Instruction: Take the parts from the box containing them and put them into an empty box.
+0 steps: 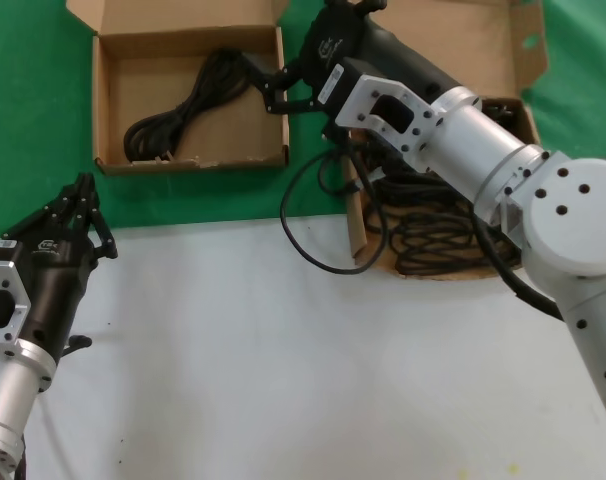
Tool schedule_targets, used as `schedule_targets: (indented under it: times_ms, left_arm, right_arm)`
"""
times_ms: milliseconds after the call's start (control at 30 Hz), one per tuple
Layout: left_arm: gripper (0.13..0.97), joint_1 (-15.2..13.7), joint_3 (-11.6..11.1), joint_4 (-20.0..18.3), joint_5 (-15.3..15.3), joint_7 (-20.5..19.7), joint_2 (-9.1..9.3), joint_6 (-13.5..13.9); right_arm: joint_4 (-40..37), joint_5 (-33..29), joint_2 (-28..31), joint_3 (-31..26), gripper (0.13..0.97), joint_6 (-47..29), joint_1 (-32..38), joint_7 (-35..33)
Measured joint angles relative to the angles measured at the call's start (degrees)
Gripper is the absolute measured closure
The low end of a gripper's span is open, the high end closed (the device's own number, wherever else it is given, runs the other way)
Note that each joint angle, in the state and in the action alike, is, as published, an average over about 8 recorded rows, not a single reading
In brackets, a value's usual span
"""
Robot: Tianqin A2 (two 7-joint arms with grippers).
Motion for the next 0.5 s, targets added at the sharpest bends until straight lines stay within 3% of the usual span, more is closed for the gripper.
schedule_targets:
  times_ms: [200,500]
  left_arm:
    - [0.938,0.01,0.00,0.00,-0.01,0.00,0.00,-0.01]
    - [0.862,0.13,-0.05,-0.02,-0.11,0.11,0.01,-0.13]
  right_arm:
    - [0.07,0.12,0.04,0.10,0.156,0.09,-0.25,0.14]
    - [1.12,1.63,0.66,1.51,0.129,1.43,-3.38,2.34]
